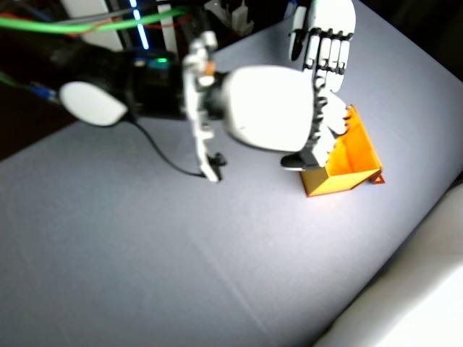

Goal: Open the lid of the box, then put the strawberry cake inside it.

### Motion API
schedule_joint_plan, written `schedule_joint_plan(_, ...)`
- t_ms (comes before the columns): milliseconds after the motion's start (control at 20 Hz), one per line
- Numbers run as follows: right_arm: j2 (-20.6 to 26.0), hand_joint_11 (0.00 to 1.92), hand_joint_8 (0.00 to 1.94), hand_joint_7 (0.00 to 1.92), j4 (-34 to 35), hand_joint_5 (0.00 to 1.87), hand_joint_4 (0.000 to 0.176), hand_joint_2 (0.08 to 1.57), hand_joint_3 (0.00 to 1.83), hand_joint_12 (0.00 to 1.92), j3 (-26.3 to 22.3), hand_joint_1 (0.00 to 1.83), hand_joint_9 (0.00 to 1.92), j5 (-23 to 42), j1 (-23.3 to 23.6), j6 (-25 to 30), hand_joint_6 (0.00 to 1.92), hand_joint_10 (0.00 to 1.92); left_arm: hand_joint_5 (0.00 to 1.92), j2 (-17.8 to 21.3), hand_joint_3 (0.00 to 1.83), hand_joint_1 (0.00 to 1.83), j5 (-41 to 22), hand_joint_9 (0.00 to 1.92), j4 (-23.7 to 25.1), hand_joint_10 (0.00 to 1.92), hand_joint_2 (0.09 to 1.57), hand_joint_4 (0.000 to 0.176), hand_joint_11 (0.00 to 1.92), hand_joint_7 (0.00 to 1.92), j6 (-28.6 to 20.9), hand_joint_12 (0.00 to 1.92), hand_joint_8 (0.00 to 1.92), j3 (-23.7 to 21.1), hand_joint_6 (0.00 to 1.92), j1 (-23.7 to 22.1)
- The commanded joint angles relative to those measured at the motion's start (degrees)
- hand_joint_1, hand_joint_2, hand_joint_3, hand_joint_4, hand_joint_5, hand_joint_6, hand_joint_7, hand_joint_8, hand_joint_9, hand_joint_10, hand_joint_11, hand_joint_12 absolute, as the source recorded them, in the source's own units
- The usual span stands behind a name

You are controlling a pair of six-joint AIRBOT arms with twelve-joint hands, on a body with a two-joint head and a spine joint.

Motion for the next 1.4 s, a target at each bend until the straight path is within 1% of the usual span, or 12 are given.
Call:
schedule_joint_plan(0,-0.1,0.92,1.68,0.78,0.7,0.73,0.0,1.26,0.0,1.92,0.4,1.18,0.85,6.7,1.2,0.2,1.18,1.78,0.1,-0.3,0.0,0.56,-5.6,0.0,-0.2,0.0,1.44,0.045,0.0,0.0,-0.4,0.35,0.0,0.4,0.0,-0.6)
schedule_joint_plan(200,-4.6,0.65,1.44,0.73,0.6,0.71,0.0,1.24,0.0,1.82,3.6,1.33,0.71,4.7,2.7,0.2,1.12,1.67,0.11,-1.5,0.0,0.58,-4.6,0.0,1.5,0.0,1.44,0.032,0.0,0.0,-1.8,0.49,0.0,1.6,0.0,-1.6)
schedule_joint_plan(350,-7.5,1.13,1.69,0.9,0.6,0.72,0.0,1.25,0.0,1.92,5.7,1.12,1.05,2.2,2.8,0.2,1.34,1.89,0.14,-2.0,0.0,0.66,-4.3,0.01,2.0,0.0,1.42,0.024,0.0,0.0,-2.3,0.55,0.0,2.0,0.01,-2.0)
schedule_joint_plan(550,-11.2,0.44,1.46,0.64,1.6,0.77,0.0,1.27,0.0,1.59,9.3,1.15,0.61,-2.2,2.7,0.2,1.37,1.0,0.11,-2.6,0.0,0.5,-4.1,0.0,2.2,0.0,1.46,0.029,0.0,0.0,-2.6,0.28,0.0,2.5,0.01,-2.4)
schedule_joint_plan(600,-11.4,0.36,0.89,0.55,1.6,0.7,0.0,1.27,0.0,1.57,9.6,1.09,0.54,-2.8,2.7,0.2,1.4,0.89,0.13,-2.7,0.0,0.58,-4.1,0.0,2.3,0.0,1.45,0.012,0.0,0.0,-2.6,0.4,0.0,2.5,0.01,-2.5)
schedule_joint_plan(650,-11.6,0.53,1.4,0.71,1.7,0.65,0.0,1.28,0.0,1.7,9.9,1.14,0.63,-3.7,2.7,0.2,1.35,1.17,0.13,-2.7,0.0,0.63,-4.2,0.0,2.4,0.0,1.44,0.022,0.0,0.0,-2.7,0.48,0.0,2.6,0.01,-2.6)
schedule_joint_plan(700,-11.7,0.43,0.98,0.55,1.7,0.44,0.0,1.24,0.0,1.65,10.1,1.1,0.54,-4.2,2.7,0.2,0.78,1.1,0.13,-2.8,0.0,0.6,-4.3,0.0,2.4,0.0,1.44,0.024,0.0,0.0,-2.7,0.48,0.0,2.6,0.01,-2.7)
schedule_joint_plan(800,-11.8,0.02,0.12,0.2,1.7,0.15,0.0,1.15,0.0,1.32,10.1,0.86,0.16,-4.7,2.7,0.2,0.16,0.45,0.12,-2.9,0.0,0.6,-4.4,0.0,2.4,0.0,1.44,0.023,0.0,0.0,-2.7,0.11,0.0,2.7,0.0,-2.7)
schedule_joint_plan(900,-11.7,0.0,0.0,0.02,1.6,0.01,0.035,1.14,0.0,0.14,9.9,0.74,0.01,-4.7,2.7,0.2,0.01,0.04,0.12,-3.0,0.0,0.72,-4.5,0.0,2.3,0.0,1.39,0.022,0.0,0.0,-2.7,0.38,0.0,2.7,0.01,-2.7)
schedule_joint_plan(950,-11.7,0.0,0.0,0.0,1.6,0.0,0.04,1.12,0.0,0.03,9.8,0.67,0.0,-4.7,2.7,0.2,0.0,0.01,0.11,-3.1,0.0,0.66,-4.6,0.0,2.3,0.0,1.4,0.026,0.0,0.0,-2.7,0.1,0.0,2.7,0.0,-2.7)
schedule_joint_plan(1200,-8.8,0.0,0.0,0.0,1.6,0.0,0.054,1.09,0.0,0.0,7.0,0.5,0.0,-3.3,2.7,0.2,0.0,0.0,0.1,-3.0,0.01,0.7,-4.9,0.0,1.7,0.0,1.33,0.045,0.0,0.0,-2.8,0.3,0.0,2.5,0.01,-2.7)
schedule_joint_plan(1350,-4.4,0.0,0.0,0.0,0.6,0.0,0.0,1.15,0.0,0.41,2.6,0.45,0.0,-0.7,2.8,0.2,0.0,0.0,0.12,-2.6,0.0,0.72,-5.5,0.0,1.2,0.0,1.33,0.043,0.0,0.0,-2.7,0.4,0.0,2.2,0.01,-2.7)
